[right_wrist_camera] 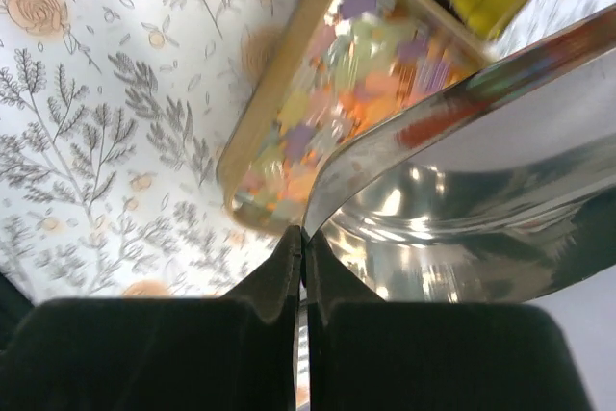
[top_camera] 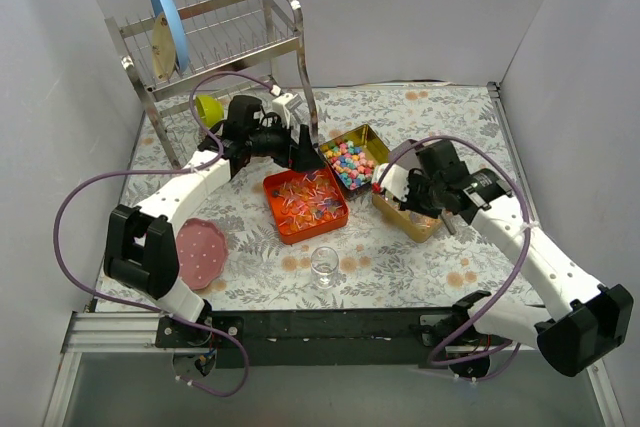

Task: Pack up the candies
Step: Adjust the spatula.

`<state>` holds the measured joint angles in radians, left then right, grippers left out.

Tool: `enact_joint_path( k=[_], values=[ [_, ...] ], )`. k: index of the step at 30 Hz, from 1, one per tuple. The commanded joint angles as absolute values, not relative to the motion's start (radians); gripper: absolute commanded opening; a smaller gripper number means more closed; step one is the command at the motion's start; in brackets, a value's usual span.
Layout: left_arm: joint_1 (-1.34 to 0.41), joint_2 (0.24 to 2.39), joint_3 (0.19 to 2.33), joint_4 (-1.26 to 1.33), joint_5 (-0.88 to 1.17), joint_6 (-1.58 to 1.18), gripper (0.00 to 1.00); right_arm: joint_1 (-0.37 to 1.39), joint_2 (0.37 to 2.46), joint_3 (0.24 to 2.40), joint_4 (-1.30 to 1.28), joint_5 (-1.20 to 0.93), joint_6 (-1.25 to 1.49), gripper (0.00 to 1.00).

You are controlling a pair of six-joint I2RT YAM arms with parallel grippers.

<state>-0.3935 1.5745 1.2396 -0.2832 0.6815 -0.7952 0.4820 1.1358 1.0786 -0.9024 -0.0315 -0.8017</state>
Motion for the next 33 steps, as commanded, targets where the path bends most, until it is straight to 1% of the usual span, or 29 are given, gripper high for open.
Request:
enact_joint_path(
  k=[1, 3, 6, 15, 21, 25, 27, 32, 33],
  values=[
    [-0.376, 1.580, 1.281, -0.232, 0.876, -0.932, 0.87, 0.590, 1.111, 1.029, -0.704, -0.025, -1.018, 0.01],
    [-0.376, 1.601, 1.285, -0.187, 0.920, -1.004, 0.87, 0.653, 1.109, 1.006, -0.669, -0.008, -1.060, 0.01],
    [-0.380, 1.618, 1.284, -0.138, 0.957, -1.040, 0.85, 0.722, 1.118, 0.971, -0.597, 0.047, -1.146, 0.01],
    [-0.402, 1.638, 1.289, -0.094, 0.993, -1.094, 0.84, 0.785, 1.209, 1.008, -0.523, 0.090, -1.195, 0.01],
    [-0.411, 1.673, 1.293, -0.083, 0.974, -1.118, 0.78, 0.828, 1.255, 1.035, -0.496, 0.106, -1.203, 0.01],
    [-0.413, 1.698, 1.282, -0.071, 0.953, -1.149, 0.68, 0.851, 1.259, 1.040, -0.465, 0.115, -1.206, 0.01],
    [-0.413, 1.703, 1.278, -0.071, 0.946, -1.154, 0.59, 0.857, 1.256, 1.040, -0.450, 0.118, -1.209, 0.01],
    [-0.413, 1.713, 1.263, -0.058, 0.936, -1.169, 0.46, 0.864, 1.250, 1.037, -0.430, 0.109, -1.219, 0.01],
    [-0.413, 1.713, 1.258, -0.046, 0.946, -1.175, 0.36, 0.864, 1.250, 1.035, -0.431, 0.103, -1.220, 0.01]
  ],
)
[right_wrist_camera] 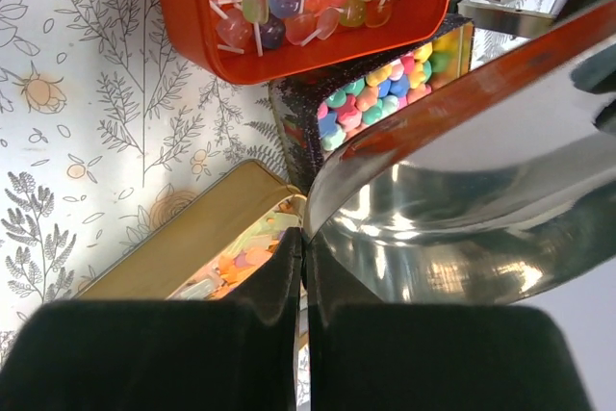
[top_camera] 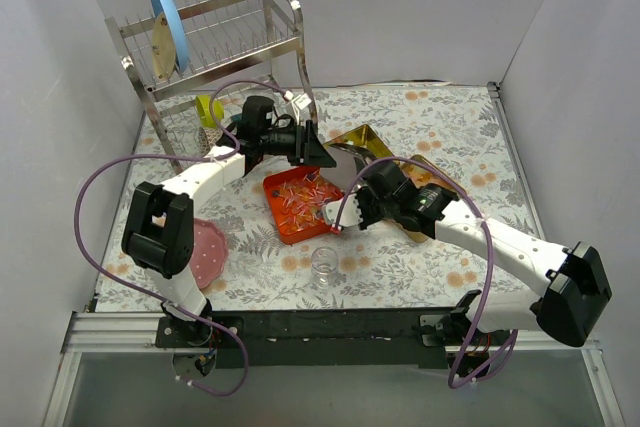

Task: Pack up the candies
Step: Adjust the spatula.

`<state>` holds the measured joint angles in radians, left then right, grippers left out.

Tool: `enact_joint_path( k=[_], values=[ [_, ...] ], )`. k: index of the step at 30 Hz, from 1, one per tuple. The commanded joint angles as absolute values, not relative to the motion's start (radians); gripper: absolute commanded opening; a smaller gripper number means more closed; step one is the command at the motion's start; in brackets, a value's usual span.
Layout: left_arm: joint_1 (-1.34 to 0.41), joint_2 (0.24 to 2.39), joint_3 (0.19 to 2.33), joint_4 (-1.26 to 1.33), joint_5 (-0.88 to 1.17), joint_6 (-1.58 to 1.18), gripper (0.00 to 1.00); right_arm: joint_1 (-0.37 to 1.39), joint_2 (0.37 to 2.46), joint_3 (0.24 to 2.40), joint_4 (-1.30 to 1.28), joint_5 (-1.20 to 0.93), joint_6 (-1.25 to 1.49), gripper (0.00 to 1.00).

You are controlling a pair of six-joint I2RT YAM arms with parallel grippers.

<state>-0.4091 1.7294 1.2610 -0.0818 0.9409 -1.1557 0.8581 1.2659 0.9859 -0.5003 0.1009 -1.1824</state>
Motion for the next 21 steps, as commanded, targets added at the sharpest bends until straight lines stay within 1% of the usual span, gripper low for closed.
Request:
enact_joint_path(
  k=[1, 2, 3, 4, 5, 6, 7, 8, 10, 11, 12, 13, 14, 16, 17, 18, 19, 21],
  values=[
    [-0.411, 1.715, 1.253, -0.035, 0.965, -1.181, 0.23, 0.864, 1.253, 1.035, -0.436, 0.094, -1.221, 0.01],
    [-0.407, 1.717, 1.247, -0.022, 0.985, -1.202, 0.12, 0.864, 1.252, 1.037, -0.437, 0.086, -1.220, 0.01],
    [-0.402, 1.715, 1.224, -0.006, 1.000, -1.219, 0.05, 0.865, 1.249, 1.042, -0.446, 0.084, -1.194, 0.01],
    [-0.393, 1.710, 1.201, 0.033, 1.018, -1.233, 0.00, 0.861, 1.246, 1.058, -0.465, 0.089, -1.143, 0.10],
    [-0.382, 1.707, 1.190, 0.037, 1.020, -1.235, 0.00, 0.854, 1.243, 1.072, -0.486, 0.083, -1.106, 0.35],
    [-0.377, 1.707, 1.181, 0.038, 1.022, -1.233, 0.00, 0.835, 1.239, 1.098, -0.517, 0.060, -1.076, 0.45],
    [-0.374, 1.704, 1.161, 0.043, 1.023, -1.233, 0.00, 0.816, 1.226, 1.126, -0.590, 0.020, -1.046, 0.53],
    [-0.365, 1.701, 1.155, 0.044, 1.028, -1.232, 0.00, 0.796, 1.217, 1.176, -0.612, -0.065, -0.988, 0.67],
    [-0.356, 1.700, 1.143, 0.054, 1.037, -1.235, 0.00, 0.749, 1.180, 1.204, -0.617, -0.110, -0.927, 0.80],
    [-0.348, 1.701, 1.137, 0.058, 1.042, -1.236, 0.00, 0.715, 1.171, 1.235, -0.615, -0.153, -0.869, 0.92],
    [-0.342, 1.701, 1.134, 0.061, 1.063, -1.239, 0.00, 0.695, 1.161, 1.247, -0.601, -0.169, -0.820, 0.96],
    [-0.331, 1.703, 1.131, 0.080, 1.077, -1.250, 0.00, 0.669, 1.151, 1.262, -0.577, -0.185, -0.771, 0.98],
    [-0.325, 1.706, 1.120, 0.092, 1.095, -1.258, 0.00, 0.590, 1.152, 1.296, -0.571, -0.266, -0.662, 0.98],
    [-0.308, 1.710, 1.111, 0.136, 1.152, -1.305, 0.00, 0.510, 1.184, 1.337, -0.572, -0.389, -0.563, 0.98],
    [-0.302, 1.710, 1.098, 0.156, 1.167, -1.327, 0.00, 0.455, 1.199, 1.357, -0.601, -0.418, -0.519, 0.98],
    [-0.299, 1.712, 1.089, 0.182, 1.183, -1.347, 0.00, 0.436, 1.218, 1.396, -0.615, -0.442, -0.467, 0.98],
    [-0.296, 1.713, 1.083, 0.222, 1.205, -1.371, 0.00, 0.427, 1.245, 1.408, -0.630, -0.458, -0.450, 0.97],
    [-0.295, 1.713, 1.068, 0.254, 1.226, -1.422, 0.00, 0.416, 1.267, 1.427, -0.681, -0.509, -0.483, 0.90]
  ],
)
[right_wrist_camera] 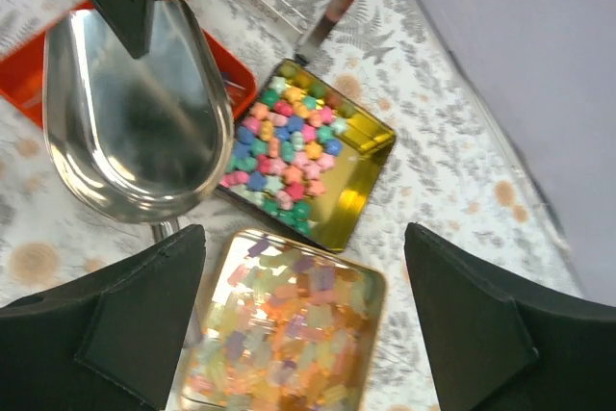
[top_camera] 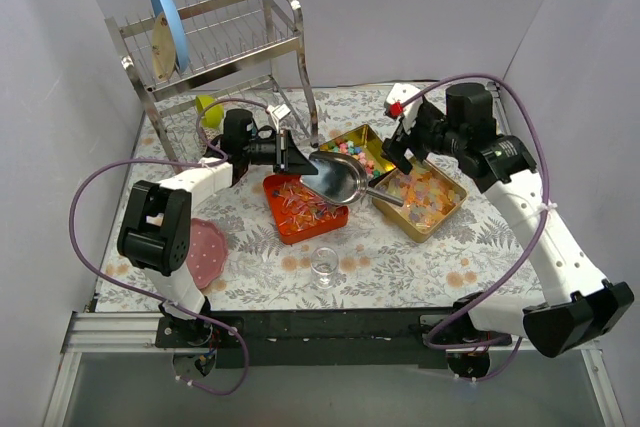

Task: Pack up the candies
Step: Adjust the spatula.

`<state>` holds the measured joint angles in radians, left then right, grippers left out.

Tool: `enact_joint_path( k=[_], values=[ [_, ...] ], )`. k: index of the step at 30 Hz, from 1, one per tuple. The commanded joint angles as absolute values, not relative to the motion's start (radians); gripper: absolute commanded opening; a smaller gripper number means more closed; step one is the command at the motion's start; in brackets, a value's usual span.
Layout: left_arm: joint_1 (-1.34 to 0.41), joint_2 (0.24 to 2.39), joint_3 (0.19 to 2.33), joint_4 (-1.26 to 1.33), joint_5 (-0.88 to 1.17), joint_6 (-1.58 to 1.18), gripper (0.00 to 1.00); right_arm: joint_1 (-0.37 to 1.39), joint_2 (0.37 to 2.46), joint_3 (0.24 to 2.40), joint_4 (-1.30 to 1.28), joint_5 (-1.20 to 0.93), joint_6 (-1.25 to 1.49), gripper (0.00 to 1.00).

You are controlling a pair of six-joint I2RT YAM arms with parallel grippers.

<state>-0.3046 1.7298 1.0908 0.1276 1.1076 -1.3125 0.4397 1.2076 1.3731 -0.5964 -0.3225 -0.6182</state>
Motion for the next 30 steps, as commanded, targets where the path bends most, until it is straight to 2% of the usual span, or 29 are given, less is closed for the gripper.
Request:
enact_joint_path(
  k=[1, 2, 5, 17, 30],
  values=[
    [-0.295, 1.715, 1.062, 0.273, 1.239, -1.431, 0.00, 0.414, 1.281, 1.427, -0.696, -0.534, -0.512, 0.83],
    [-0.295, 1.713, 1.058, 0.276, 1.241, -1.448, 0.00, 0.410, 1.284, 1.425, -0.710, -0.588, -0.534, 0.73],
    [-0.293, 1.718, 1.043, 0.311, 1.258, -1.479, 0.00, 0.393, 1.287, 1.396, -0.741, -0.670, -0.610, 0.62],
    [-0.261, 1.749, 1.002, 0.383, 1.282, -1.600, 0.00, 0.390, 1.236, 1.234, -0.776, -0.707, -0.943, 0.68],
    [-0.261, 1.781, 1.025, 0.390, 1.272, -1.637, 0.00, 0.396, 1.252, 1.144, -0.655, -0.693, -0.971, 0.65]
  ],
)
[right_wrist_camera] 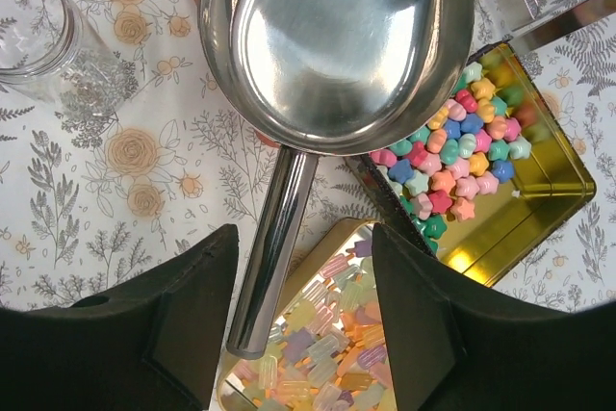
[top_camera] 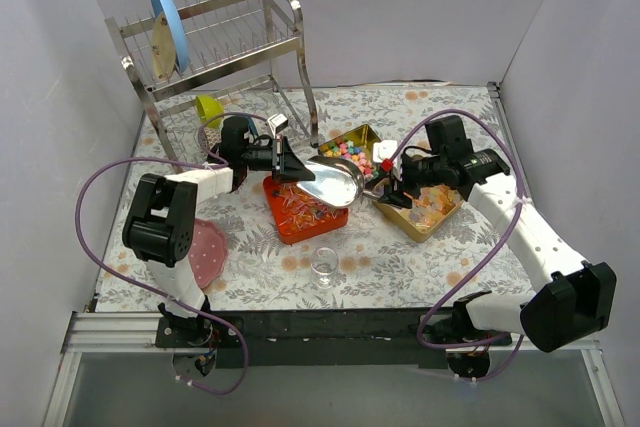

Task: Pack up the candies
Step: Adjust the spatula.

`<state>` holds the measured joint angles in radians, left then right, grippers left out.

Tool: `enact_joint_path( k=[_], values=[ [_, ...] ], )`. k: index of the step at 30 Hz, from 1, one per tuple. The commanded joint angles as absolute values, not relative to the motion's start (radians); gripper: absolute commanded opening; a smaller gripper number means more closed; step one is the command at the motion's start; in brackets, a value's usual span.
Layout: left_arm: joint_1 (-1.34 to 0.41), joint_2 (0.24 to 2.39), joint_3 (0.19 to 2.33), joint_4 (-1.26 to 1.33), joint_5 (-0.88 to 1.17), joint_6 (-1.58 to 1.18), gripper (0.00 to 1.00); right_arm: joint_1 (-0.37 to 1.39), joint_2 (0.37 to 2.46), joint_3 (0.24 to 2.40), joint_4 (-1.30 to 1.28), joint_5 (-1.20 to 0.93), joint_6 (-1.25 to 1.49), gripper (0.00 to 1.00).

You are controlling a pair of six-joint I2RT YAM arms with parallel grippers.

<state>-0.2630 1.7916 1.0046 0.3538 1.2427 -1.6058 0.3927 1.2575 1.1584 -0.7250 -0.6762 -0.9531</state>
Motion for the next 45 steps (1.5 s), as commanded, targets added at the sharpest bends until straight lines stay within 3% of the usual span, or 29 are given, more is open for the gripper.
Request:
enact_joint_path(
  k=[1, 9, 16, 32, 35, 36, 40, 41, 42, 44, 45],
  values=[
    [-0.261, 1.784, 1.026, 0.396, 1.272, -1.644, 0.00, 0.399, 1.252, 1.140, -0.653, -0.690, -0.965, 0.63],
    [-0.259, 1.796, 1.017, 0.442, 1.261, -1.704, 0.00, 0.460, 1.230, 1.080, -0.583, -0.652, -0.930, 0.57],
    [-0.256, 1.798, 1.012, 0.457, 1.261, -1.726, 0.00, 0.489, 1.223, 1.062, -0.485, -0.606, -0.862, 0.42],
    [-0.236, 1.819, 0.980, 0.534, 1.264, -1.796, 0.00, 0.495, 1.238, 1.029, -0.434, -0.551, -0.796, 0.44],
    [-0.235, 1.824, 0.982, 0.535, 1.266, -1.799, 0.00, 0.495, 1.250, 1.031, -0.425, -0.551, -0.778, 0.40],
    [-0.236, 1.825, 0.980, 0.535, 1.266, -1.799, 0.00, 0.495, 1.253, 1.032, -0.420, -0.554, -0.772, 0.35],
    [-0.233, 1.828, 0.977, 0.535, 1.267, -1.798, 0.00, 0.495, 1.256, 1.037, -0.400, -0.558, -0.752, 0.32],
    [-0.233, 1.829, 0.977, 0.534, 1.267, -1.799, 0.00, 0.495, 1.259, 1.045, -0.400, -0.561, -0.750, 0.27],
    [-0.232, 1.830, 0.976, 0.531, 1.261, -1.796, 0.00, 0.497, 1.261, 1.051, -0.403, -0.568, -0.749, 0.14],
    [-0.229, 1.827, 0.983, 0.470, 1.244, -1.755, 0.00, 0.495, 1.282, 1.078, -0.457, -0.571, -0.750, 0.03],
    [-0.219, 1.819, 0.989, 0.433, 1.230, -1.728, 0.05, 0.494, 1.295, 1.129, -0.491, -0.557, -0.758, 0.01]
  ],
)
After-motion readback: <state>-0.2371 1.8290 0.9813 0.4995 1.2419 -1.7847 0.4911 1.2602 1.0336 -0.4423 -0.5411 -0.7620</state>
